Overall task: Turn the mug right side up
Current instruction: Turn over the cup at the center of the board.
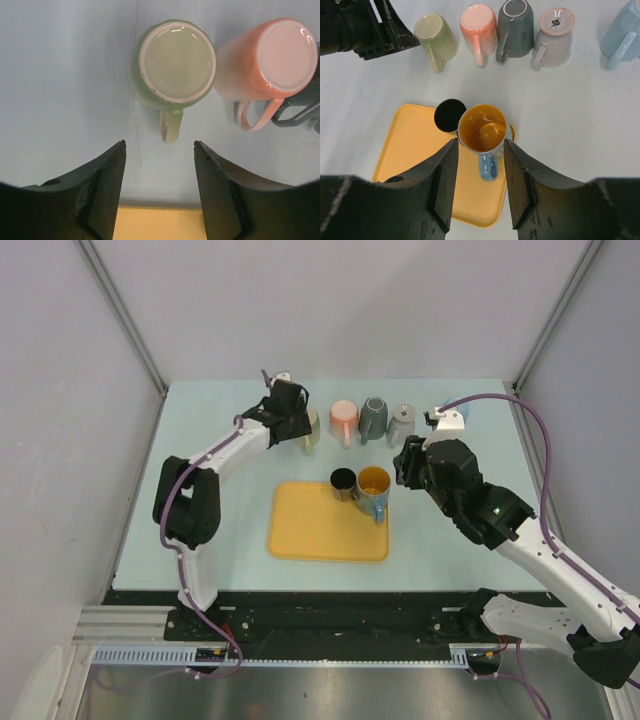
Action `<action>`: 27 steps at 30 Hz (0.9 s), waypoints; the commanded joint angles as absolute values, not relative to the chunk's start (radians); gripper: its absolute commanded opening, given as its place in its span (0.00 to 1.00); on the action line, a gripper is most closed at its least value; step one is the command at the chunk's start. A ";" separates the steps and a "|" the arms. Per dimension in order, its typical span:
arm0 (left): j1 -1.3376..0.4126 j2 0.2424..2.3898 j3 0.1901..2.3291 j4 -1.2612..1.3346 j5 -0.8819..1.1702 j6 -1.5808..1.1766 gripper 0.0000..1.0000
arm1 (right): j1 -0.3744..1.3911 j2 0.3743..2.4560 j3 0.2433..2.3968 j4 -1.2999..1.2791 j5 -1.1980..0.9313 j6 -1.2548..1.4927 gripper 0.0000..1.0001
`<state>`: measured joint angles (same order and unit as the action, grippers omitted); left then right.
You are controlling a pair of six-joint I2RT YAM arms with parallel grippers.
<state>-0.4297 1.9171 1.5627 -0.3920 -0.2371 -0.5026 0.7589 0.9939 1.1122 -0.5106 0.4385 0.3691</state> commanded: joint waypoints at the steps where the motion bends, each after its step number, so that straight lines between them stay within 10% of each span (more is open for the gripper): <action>1: -0.454 1.999 1.627 -0.393 -0.279 -0.606 0.61 | 0.753 0.993 1.117 -0.483 0.443 0.370 0.46; 27: -0.431 2.191 1.821 -0.431 -0.282 -0.569 0.43 | 0.723 0.989 1.117 -0.492 0.419 0.374 0.46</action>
